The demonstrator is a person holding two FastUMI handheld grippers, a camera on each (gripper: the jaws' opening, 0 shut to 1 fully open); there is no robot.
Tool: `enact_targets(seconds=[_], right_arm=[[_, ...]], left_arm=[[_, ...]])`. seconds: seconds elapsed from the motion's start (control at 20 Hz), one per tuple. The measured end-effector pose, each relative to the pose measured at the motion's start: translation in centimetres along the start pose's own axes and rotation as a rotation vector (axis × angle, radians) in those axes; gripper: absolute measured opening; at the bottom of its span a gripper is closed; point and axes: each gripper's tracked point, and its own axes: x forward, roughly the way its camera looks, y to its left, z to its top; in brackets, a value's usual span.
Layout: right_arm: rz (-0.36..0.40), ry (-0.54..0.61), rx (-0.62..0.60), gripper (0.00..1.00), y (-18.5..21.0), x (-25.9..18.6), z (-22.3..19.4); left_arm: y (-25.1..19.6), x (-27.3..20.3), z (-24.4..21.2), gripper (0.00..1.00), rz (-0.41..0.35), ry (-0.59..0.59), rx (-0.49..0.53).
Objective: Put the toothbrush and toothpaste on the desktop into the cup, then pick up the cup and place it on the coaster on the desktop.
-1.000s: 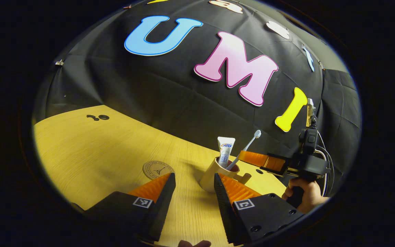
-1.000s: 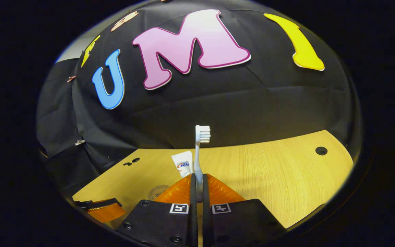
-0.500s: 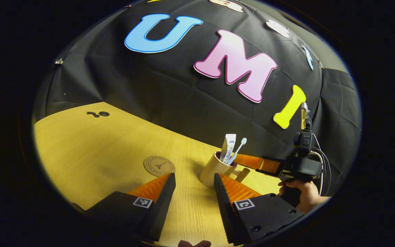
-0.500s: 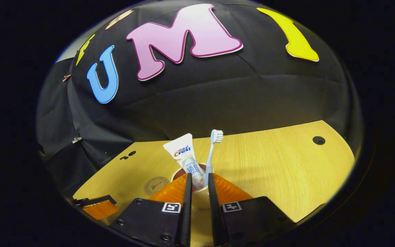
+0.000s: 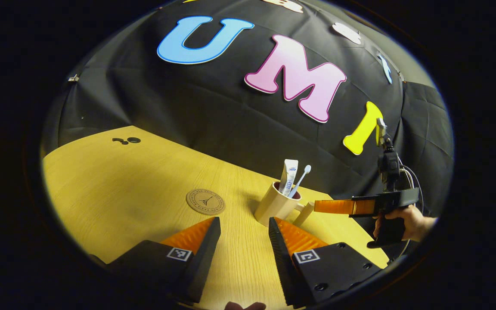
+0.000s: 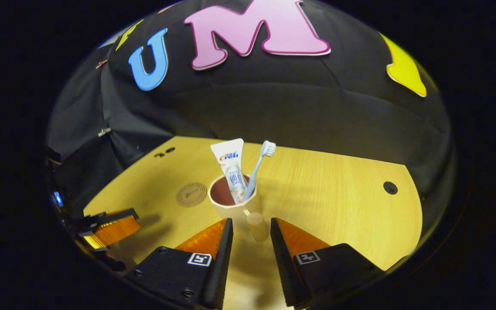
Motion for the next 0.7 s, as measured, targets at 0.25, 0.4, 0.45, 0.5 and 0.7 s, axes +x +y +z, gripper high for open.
enact_targets(seconds=[0.25, 0.4, 0.45, 0.5, 0.7], right_arm=[[0.041, 0.219, -0.146, 0.65, -0.1, 1.3, -2.0], [0.047, 0.267, -0.182, 0.61, 0.0, 3.0, -2.0], [0.045, 0.285, -0.202, 0.6, -0.1, 3.5, -2.2], [0.051, 0.312, -0.219, 0.64, -0.2, 4.1, -2.5], [0.073, 0.427, -0.272, 0.74, -0.4, 6.0, -4.3]], left_arm=[[0.8, -0.9, 0.1, 0.71, 0.011, -0.01, 0.024], [1.1, -1.3, -0.1, 0.71, 0.019, -0.006, 0.034], [1.1, -1.4, -0.2, 0.71, 0.02, -0.005, 0.036], [1.1, -1.1, -0.5, 0.71, 0.021, -0.004, 0.036], [1.9, -1.6, -1.0, 0.71, 0.032, -0.001, 0.039]])
